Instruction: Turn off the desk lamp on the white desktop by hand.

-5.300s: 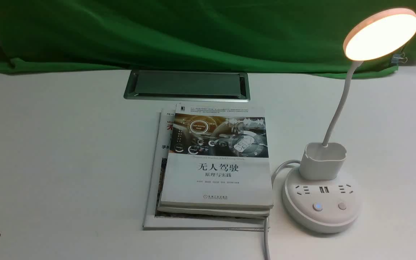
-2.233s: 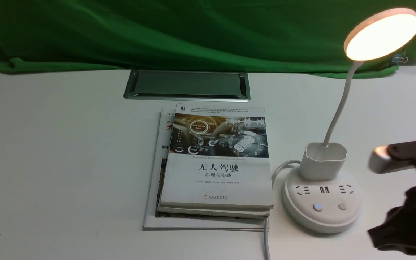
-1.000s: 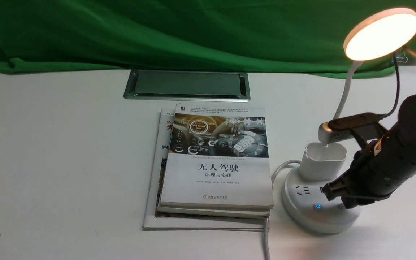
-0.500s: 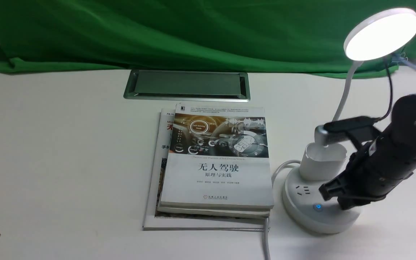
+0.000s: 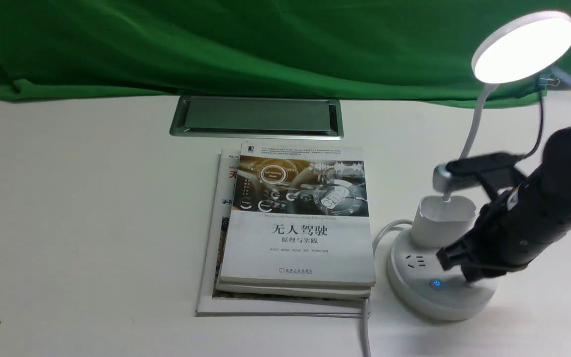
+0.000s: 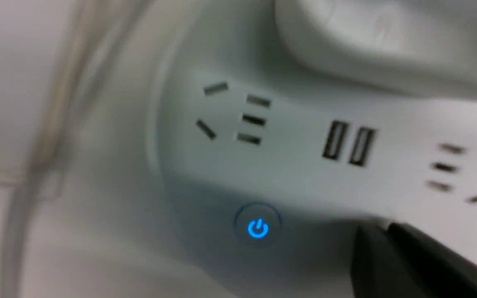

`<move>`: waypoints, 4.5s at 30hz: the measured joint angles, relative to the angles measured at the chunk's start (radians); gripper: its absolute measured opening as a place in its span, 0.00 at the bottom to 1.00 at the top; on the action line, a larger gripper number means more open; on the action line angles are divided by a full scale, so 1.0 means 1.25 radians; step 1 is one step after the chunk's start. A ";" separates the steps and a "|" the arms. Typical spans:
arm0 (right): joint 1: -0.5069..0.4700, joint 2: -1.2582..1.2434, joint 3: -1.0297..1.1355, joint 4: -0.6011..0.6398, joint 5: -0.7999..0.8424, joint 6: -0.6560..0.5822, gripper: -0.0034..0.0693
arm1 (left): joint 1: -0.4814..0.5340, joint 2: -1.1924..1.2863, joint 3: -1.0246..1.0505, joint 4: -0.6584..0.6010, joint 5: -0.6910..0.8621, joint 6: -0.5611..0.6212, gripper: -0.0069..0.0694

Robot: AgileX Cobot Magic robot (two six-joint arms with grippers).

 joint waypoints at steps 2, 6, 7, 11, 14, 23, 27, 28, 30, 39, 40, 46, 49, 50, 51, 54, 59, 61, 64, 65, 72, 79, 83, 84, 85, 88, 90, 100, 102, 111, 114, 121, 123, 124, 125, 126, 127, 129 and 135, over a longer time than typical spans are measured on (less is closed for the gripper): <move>0.000 0.015 -0.007 0.000 -0.002 0.000 0.10 | 0.000 0.000 0.000 0.000 0.000 0.000 0.41; 0.000 0.022 -0.014 0.000 -0.001 0.000 0.10 | 0.000 0.000 0.000 0.000 0.000 0.000 0.41; 0.000 0.021 -0.014 0.000 0.000 0.000 0.10 | 0.000 0.000 0.000 0.000 0.000 0.000 0.41; 0.000 0.005 -0.009 0.000 0.001 0.000 0.10 | 0.000 0.000 0.000 0.000 0.000 0.000 0.41; 0.000 -0.037 0.000 0.000 0.008 0.000 0.10 | 0.000 0.000 0.000 0.000 0.000 0.000 0.41; 0.000 -0.117 0.000 0.000 0.007 0.000 0.10 | 0.000 0.000 0.000 0.000 0.000 0.000 0.41; 0.000 -0.098 0.000 0.000 -0.008 0.000 0.10 | 0.000 0.000 0.000 0.000 0.000 0.000 0.41; 0.000 -0.090 0.000 0.000 -0.010 0.000 0.10 | 0.000 0.000 0.000 0.000 0.000 0.000 0.41; 0.000 -0.066 0.000 0.000 -0.010 0.000 0.10 | 0.000 0.000 0.000 0.000 0.000 0.000 0.41; 0.000 0.018 -0.008 -0.002 -0.001 -0.001 0.10 | 0.000 0.000 0.000 0.000 -0.001 0.000 0.41; 0.000 0.018 -0.009 -0.002 0.000 -0.003 0.10 | 0.000 0.000 0.000 0.000 -0.001 0.000 0.41; 0.000 -0.006 -0.004 -0.001 0.002 -0.005 0.12 | 0.000 0.000 0.000 0.000 -0.001 0.000 0.41; 0.000 -0.056 0.001 -0.001 0.017 -0.005 0.12 | 0.000 0.000 0.000 0.000 -0.001 0.000 0.41; 0.000 -0.076 0.003 -0.001 0.024 -0.005 0.12 | 0.000 0.000 0.000 0.000 -0.001 0.000 0.41; 0.000 -0.087 0.004 -0.001 0.027 -0.005 0.12 | 0.000 0.000 0.000 0.000 -0.001 0.000 0.41; 0.000 -0.206 0.053 -0.001 0.034 -0.003 0.13 | 0.000 0.000 0.000 0.000 -0.001 0.000 0.41; 0.000 -0.371 0.155 -0.001 0.044 -0.003 0.13 | 0.000 0.000 0.000 0.000 -0.001 0.000 0.41; 0.000 -0.429 0.188 -0.001 0.045 -0.003 0.13 | 0.000 0.000 0.000 0.000 -0.001 0.000 0.41; 0.000 -0.536 0.230 -0.001 0.049 -0.001 0.13 | 0.000 0.000 0.000 0.000 -0.001 0.000 0.41; 0.000 -0.569 0.240 -0.001 0.051 0.000 0.13 | 0.000 0.000 0.000 0.000 -0.001 0.000 0.41; 0.000 -0.744 0.256 -0.001 0.041 0.000 0.13 | 0.000 0.000 0.000 0.000 -0.001 0.000 0.41; 0.000 -0.840 0.261 -0.001 0.017 0.000 0.13 | 0.000 0.000 0.000 0.000 -0.001 0.000 0.41; -0.029 -0.915 0.327 0.001 -0.086 -0.021 0.14 | 0.000 0.000 0.000 0.000 -0.001 0.000 0.41; -0.044 -0.939 0.358 0.001 -0.123 -0.034 0.14 | 0.000 0.000 0.000 0.000 -0.001 0.000 0.41; -0.047 -0.944 0.358 0.001 -0.123 -0.034 0.14 | 0.000 0.000 0.000 0.000 -0.001 0.000 0.41; -0.101 -1.050 0.512 0.000 -0.269 -0.071 0.13 | 0.000 0.000 0.000 0.000 -0.001 0.000 0.41; -0.118 -1.115 0.589 0.000 -0.327 -0.073 0.13 | 0.000 0.000 0.000 0.000 -0.001 0.000 0.41; -0.127 -1.353 0.792 0.000 -0.427 -0.076 0.12 | 0.000 0.000 0.001 -0.002 -0.002 0.000 0.41; -0.127 -1.355 0.794 0.000 -0.421 -0.079 0.12 | 0.000 0.000 0.001 -0.002 0.000 0.000 0.41; -0.127 -1.355 0.798 0.000 -0.419 -0.086 0.12 | 0.000 0.000 0.001 -0.002 0.000 0.000 0.41; -0.127 -1.355 0.798 0.000 -0.419 -0.086 0.12 | 0.000 0.000 0.001 -0.002 0.000 0.000 0.41; -0.127 -1.355 0.798 0.000 -0.419 -0.086 0.13 | 0.000 0.000 0.001 -0.002 0.000 0.000 0.41; -0.127 -1.355 0.798 0.000 -0.419 -0.086 0.13 | 0.000 0.000 0.001 -0.002 0.000 0.000 0.41; -0.127 -1.355 0.798 0.000 -0.419 -0.086 0.13 | 0.000 0.000 0.001 -0.002 0.000 0.000 0.41; -0.127 -1.355 0.798 0.000 -0.419 -0.086 0.13 | 0.000 0.000 0.001 -0.002 0.000 0.000 0.41; -0.127 -1.355 0.798 0.000 -0.419 -0.086 0.13 | 0.000 0.000 0.001 -0.002 0.000 0.000 0.41; -0.127 -1.355 0.798 0.000 -0.419 -0.086 0.13 | 0.000 0.000 0.001 -0.002 0.000 0.000 0.41; -0.127 -1.355 0.798 0.000 -0.419 -0.086 0.13 | 0.000 0.000 0.001 -0.002 0.000 0.000 0.41; -0.127 -1.355 0.798 0.000 -0.419 -0.086 0.13 | 0.000 0.000 0.001 -0.002 0.000 0.000 0.41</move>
